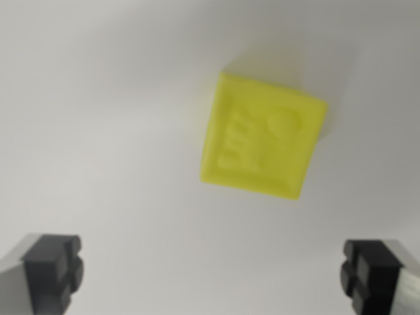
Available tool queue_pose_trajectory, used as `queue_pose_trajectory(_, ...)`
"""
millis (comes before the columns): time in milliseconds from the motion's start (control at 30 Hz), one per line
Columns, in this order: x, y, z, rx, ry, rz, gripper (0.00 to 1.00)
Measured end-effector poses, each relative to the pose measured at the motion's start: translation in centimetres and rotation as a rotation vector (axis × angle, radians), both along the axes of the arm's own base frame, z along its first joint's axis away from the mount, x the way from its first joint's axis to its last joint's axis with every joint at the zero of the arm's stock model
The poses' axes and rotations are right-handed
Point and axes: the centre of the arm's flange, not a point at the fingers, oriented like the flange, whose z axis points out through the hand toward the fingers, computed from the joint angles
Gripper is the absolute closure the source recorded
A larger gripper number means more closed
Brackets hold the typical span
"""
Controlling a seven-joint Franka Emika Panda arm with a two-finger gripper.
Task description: Pick yellow cube
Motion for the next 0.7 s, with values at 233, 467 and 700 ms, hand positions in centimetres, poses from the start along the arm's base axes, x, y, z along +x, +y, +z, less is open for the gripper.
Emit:
queue_pose_trajectory(233,0.1,-0.8,-1.7,0.001,-0.001,-0.039,0.00)
queue_pose_trajectory(467,0.2,-1.6,-3.5,0.002,-0.001,-0.079,0.00)
queue_pose_trajectory(700,0.4,-2.4,-5.2,0.003,-0.002,-0.117,0.00)
